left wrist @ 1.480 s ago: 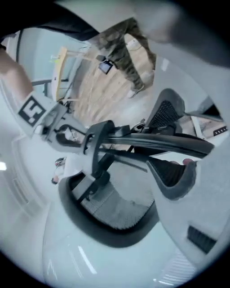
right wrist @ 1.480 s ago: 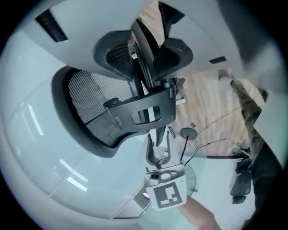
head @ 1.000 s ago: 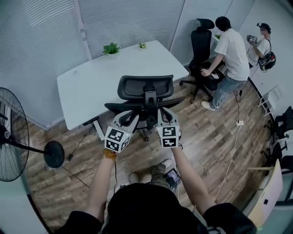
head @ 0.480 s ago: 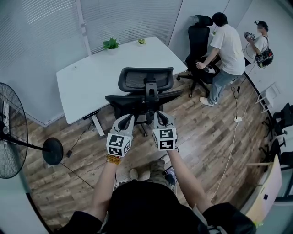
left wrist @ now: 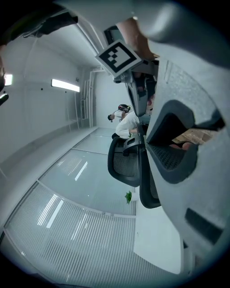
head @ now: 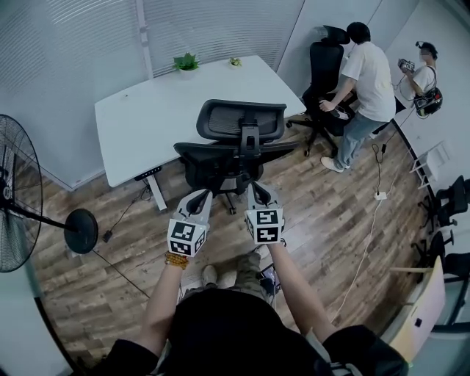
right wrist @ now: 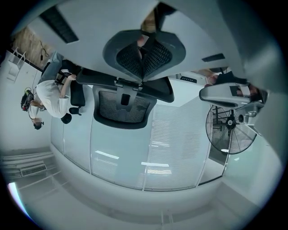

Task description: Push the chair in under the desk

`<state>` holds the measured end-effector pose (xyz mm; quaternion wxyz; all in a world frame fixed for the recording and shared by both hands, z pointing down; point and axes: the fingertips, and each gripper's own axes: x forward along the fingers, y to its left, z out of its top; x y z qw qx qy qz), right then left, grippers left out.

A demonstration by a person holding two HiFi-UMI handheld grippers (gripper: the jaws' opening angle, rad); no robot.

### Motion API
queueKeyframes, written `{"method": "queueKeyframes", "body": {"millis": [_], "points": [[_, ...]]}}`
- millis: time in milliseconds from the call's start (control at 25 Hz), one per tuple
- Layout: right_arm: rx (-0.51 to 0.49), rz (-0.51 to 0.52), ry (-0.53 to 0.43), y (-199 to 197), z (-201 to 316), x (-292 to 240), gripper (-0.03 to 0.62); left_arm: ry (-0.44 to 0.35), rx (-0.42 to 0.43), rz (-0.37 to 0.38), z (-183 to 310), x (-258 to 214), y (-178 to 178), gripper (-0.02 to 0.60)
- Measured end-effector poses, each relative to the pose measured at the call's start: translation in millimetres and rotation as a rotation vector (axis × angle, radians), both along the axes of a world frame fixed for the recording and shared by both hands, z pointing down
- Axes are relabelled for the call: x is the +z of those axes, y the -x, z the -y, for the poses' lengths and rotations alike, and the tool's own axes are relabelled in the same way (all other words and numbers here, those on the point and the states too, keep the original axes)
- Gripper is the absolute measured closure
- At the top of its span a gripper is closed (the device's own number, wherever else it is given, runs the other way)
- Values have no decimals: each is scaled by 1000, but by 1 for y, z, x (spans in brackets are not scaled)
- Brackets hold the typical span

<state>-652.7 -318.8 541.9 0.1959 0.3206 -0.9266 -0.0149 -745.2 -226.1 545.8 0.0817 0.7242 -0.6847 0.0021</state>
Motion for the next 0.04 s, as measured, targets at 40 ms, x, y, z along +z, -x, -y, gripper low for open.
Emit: {"method": "queueKeyframes", "body": {"millis": [40], "points": [[-4, -2, 2, 2, -2, 2, 592, 4, -2, 1, -3, 2, 1, 569]]}}
